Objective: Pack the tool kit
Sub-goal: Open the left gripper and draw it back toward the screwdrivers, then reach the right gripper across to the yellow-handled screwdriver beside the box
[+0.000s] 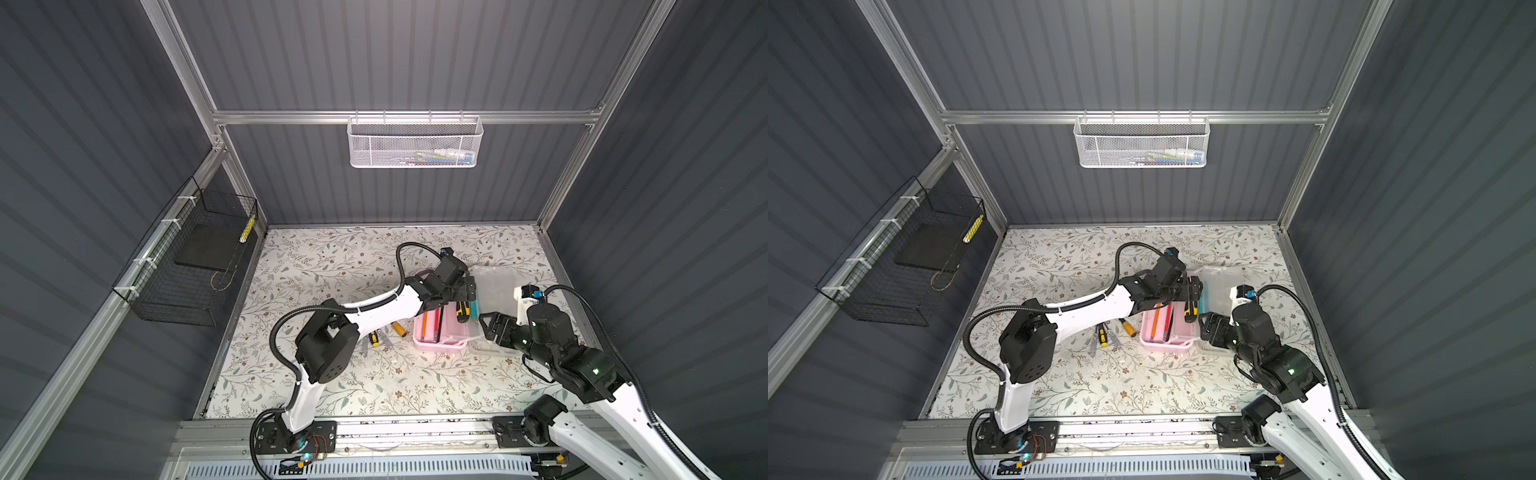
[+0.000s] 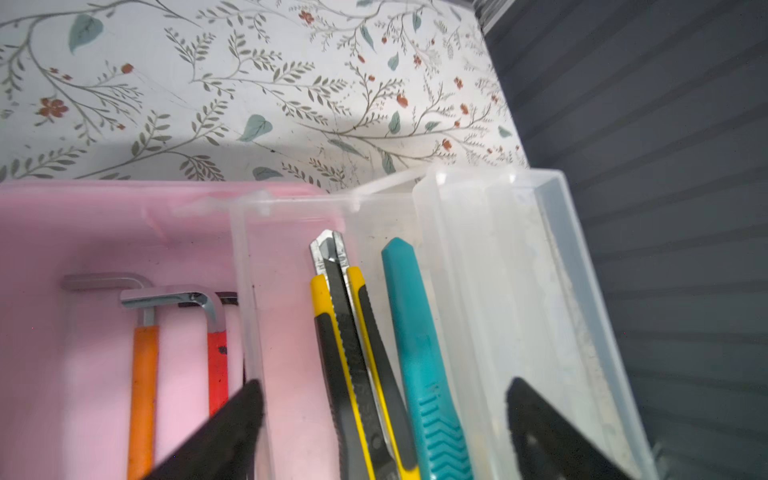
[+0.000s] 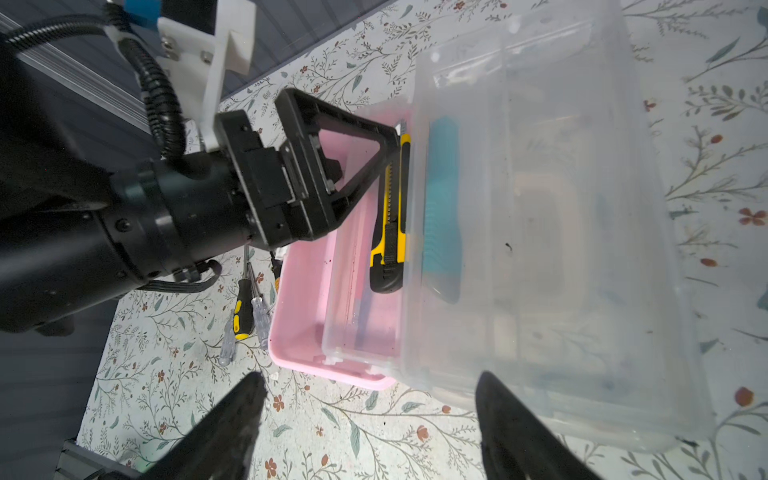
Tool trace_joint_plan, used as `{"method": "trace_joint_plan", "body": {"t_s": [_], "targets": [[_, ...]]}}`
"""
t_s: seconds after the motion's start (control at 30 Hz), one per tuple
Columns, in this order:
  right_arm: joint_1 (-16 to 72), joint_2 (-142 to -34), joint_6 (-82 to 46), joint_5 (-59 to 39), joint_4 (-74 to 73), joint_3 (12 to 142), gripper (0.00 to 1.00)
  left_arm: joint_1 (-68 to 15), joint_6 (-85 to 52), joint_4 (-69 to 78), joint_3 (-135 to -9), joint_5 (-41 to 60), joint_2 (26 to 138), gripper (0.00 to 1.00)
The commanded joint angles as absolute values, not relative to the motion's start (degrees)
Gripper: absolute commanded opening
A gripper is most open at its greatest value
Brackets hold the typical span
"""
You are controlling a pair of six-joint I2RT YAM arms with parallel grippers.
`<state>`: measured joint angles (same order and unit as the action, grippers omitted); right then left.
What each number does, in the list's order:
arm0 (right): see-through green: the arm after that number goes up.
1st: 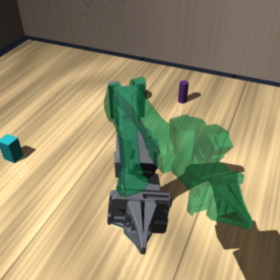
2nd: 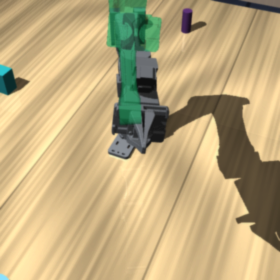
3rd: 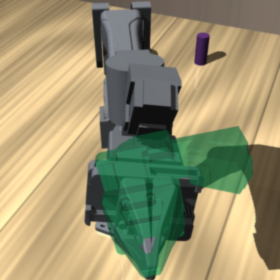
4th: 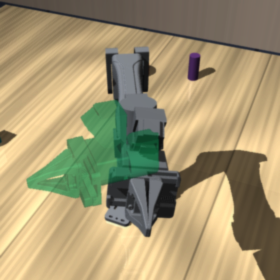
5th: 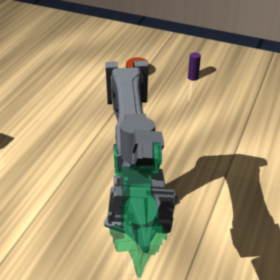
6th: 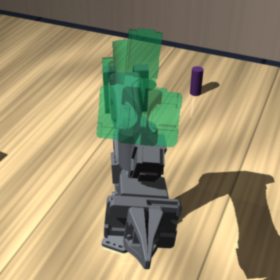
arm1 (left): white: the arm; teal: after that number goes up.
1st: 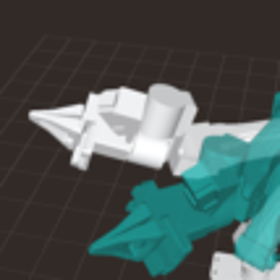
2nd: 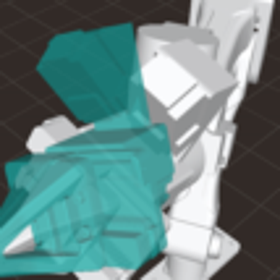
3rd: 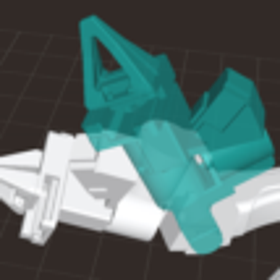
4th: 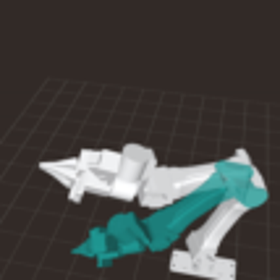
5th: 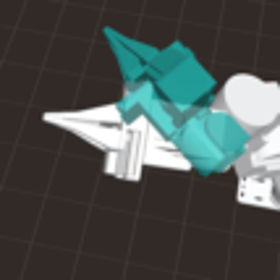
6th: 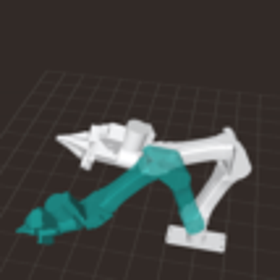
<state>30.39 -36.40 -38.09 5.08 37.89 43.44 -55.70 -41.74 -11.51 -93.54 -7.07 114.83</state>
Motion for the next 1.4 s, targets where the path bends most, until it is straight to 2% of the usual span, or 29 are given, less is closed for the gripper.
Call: {"method": "trace_joint_plan", "body": {"t_s": [0.0,0.3,0.47,0.6,0.8,1.13,1.27,1.37], "targets": [[30.27,-38.11,-35.52,4.61,38.97,47.05,0.80,-55.81,-38.23,-12.51,-89.33,-8.78,106.55,0.99],[30.76,-43.55,-33.39,1.89,41.14,53.17,0.78,-55.81,-34.13,-22.52,-71.65,-22.59,86.91,0.99],[34.69,-47.96,-34.69,3.09,40.12,53.73,0.77,-53.91,-36.57,-29.84,-64.92,-28.72,78.54,0.99],[41.50,-52.82,-35.59,7.36,39.65,55.62,0.74,-48.34,-37.63,-30.45,-58.78,-23.89,73.74,0.98],[50.30,-62.65,-35.00,10.60,38.19,60.37,0.61,-42.82,-38.17,-29.06,-52.02,-15.61,70.84,0.97],[55.26,-84.27,-31.47,5.32,36.37,70.60,0.39,-40.61,-40.39,-27.88,-45.36,-9.82,68.72,0.93],[55.28,-90.71,-29.89,4.18,34.41,72.85,0.37,-37.88,-40.95,-26.66,-42.38,-8.02,67.27,0.89],[55.28,-95.68,-28.81,3.59,34.67,76.02,0.39,-35.55,-40.81,-25.31,-40.21,-6.67,66.04,0.88]]}}
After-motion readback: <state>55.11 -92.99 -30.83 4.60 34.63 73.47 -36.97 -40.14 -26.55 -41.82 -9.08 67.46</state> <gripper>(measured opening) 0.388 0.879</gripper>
